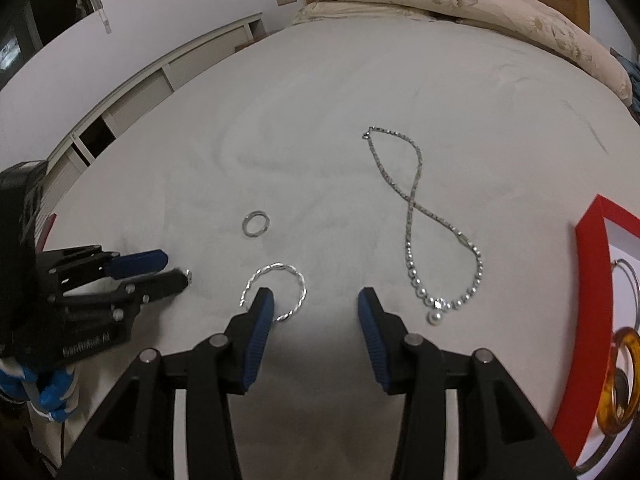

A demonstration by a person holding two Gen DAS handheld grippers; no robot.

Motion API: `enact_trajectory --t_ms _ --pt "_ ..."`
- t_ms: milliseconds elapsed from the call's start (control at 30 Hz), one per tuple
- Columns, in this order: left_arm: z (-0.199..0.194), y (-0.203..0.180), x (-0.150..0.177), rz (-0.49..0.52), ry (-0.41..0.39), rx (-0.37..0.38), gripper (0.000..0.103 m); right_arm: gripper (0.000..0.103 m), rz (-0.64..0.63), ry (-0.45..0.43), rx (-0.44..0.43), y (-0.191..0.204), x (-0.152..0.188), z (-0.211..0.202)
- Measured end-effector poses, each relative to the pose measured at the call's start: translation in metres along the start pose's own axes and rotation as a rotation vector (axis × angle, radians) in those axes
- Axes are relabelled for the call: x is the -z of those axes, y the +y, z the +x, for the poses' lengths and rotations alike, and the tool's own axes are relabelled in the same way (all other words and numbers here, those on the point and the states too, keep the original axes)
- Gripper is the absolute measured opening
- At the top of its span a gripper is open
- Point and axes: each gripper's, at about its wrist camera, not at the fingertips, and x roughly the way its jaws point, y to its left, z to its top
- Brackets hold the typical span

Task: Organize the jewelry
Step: 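Grasp a small silver ring with left gripper while right gripper grasps the twisted hoop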

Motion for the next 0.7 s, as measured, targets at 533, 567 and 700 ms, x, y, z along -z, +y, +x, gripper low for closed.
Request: enact_trajectory --t_ms 533,567,700 --pt "-0.003 -0.001 0.004 -0.002 -0.030 0.040 0.005 0.006 -0.219 0.068 0.103 0.032 -0.005 0.036" --pt "-0.005 -0.001 0.004 -0.008 -0.032 0.041 0.005 0.005 -0.223 0.063 0.113 0.034 -0.004 0.035" --pt "-0.010 -0.004 0.003 -0.029 -0.037 0.050 0.003 0.005 -0.176 0.021 0.100 0.031 -0.001 0.023"
